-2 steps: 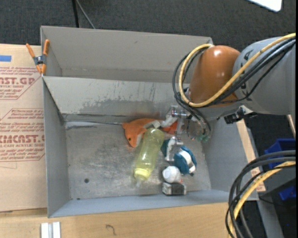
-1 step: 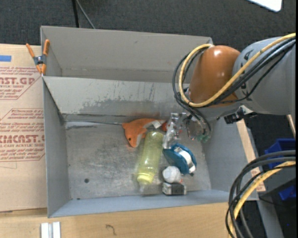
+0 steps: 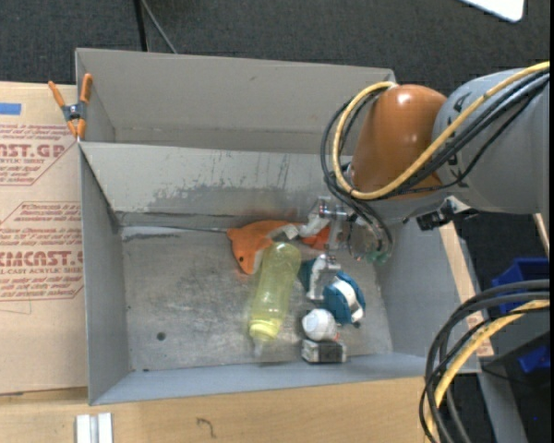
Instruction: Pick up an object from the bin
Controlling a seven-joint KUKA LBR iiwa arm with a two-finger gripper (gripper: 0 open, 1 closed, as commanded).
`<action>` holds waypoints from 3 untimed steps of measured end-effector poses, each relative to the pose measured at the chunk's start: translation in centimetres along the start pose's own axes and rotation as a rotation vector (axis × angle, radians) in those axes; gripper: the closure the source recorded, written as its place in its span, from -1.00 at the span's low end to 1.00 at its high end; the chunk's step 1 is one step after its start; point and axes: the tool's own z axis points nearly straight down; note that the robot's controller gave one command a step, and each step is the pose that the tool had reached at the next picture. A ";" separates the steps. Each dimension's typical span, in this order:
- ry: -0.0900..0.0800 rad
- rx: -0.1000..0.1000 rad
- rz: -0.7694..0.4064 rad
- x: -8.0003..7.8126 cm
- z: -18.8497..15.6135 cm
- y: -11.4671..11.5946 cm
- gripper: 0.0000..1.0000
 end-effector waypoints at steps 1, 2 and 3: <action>0.000 0.000 0.000 0.0 0.0 0.0 -1.00; -0.002 -0.001 0.044 -0.6 0.7 0.9 -1.00; -0.010 -0.002 0.046 -1.1 2.8 5.0 -1.00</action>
Offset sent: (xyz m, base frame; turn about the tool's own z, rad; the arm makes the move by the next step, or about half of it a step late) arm 0.0171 0.0302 -0.0259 0.1182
